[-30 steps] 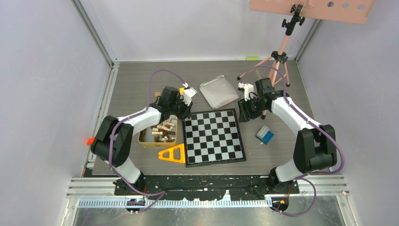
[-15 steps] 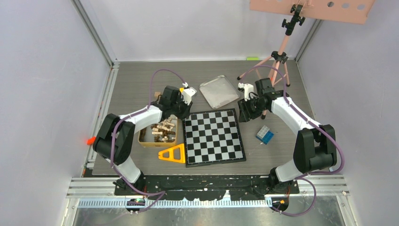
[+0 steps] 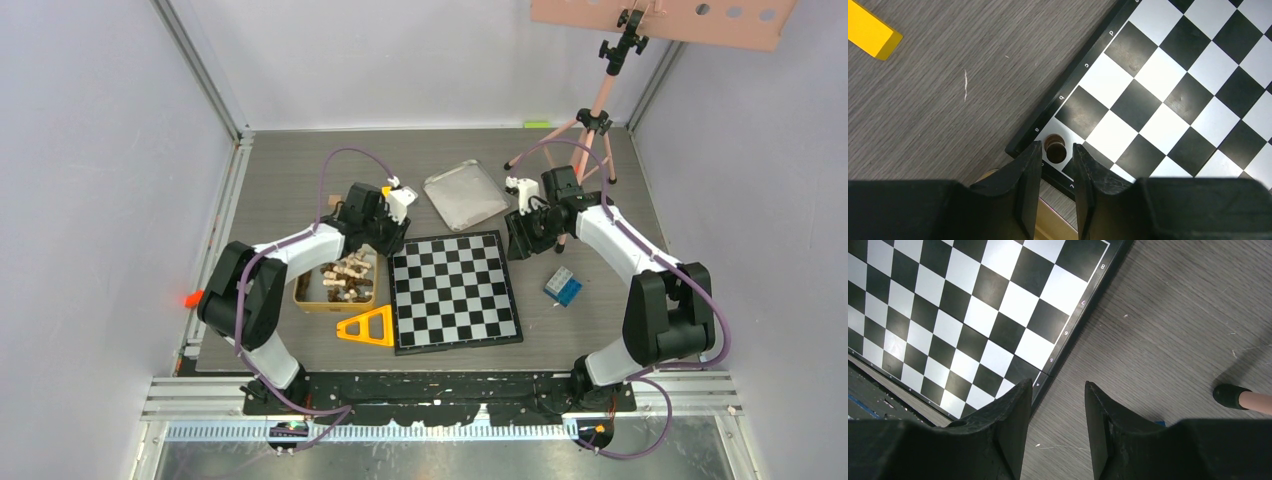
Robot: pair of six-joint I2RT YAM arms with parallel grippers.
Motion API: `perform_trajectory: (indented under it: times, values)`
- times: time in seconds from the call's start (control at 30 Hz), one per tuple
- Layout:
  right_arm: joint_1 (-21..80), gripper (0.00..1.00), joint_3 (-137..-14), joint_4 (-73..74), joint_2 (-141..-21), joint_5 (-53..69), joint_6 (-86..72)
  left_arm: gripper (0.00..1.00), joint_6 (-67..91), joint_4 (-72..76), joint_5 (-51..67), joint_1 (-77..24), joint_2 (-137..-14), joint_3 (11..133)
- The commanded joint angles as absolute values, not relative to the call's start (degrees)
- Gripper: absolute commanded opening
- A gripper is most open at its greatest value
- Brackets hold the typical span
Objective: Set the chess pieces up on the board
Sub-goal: Place the chess piece on the chessboard, then pick up the chess piece from the storage box.
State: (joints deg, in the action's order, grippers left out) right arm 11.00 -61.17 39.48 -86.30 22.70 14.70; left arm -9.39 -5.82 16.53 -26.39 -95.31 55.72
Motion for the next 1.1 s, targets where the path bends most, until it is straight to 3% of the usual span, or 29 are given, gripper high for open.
perform_trajectory:
  times: [0.0, 0.33, 0.57, 0.73, 1.07]
  values:
    - [10.72, 0.49, -61.92, 39.28, -86.66, 23.98, 15.29, 0.32, -8.83, -6.60, 17.98, -26.46, -93.34, 57.44]
    - [10.72, 0.49, -61.96, 39.37, -86.16, 24.32, 15.20, 0.54, -11.17, -20.83, 14.38, -24.53, -81.73, 61.36]
    - [10.72, 0.49, -61.96, 39.46, -85.98, 24.74, 15.25, 0.55, -15.40, -36.93, 3.27, -17.87, -76.82, 63.08]
    - [10.72, 0.49, -62.04, 39.46, -86.21, 24.81, 15.29, 0.55, -16.32, -44.91, 1.77, -11.51, -77.78, 64.50]
    - [10.76, 0.49, -61.97, 39.61, -85.88, 24.93, 15.29, 0.52, -16.00, -43.77, 0.59, -8.38, -90.12, 66.33]
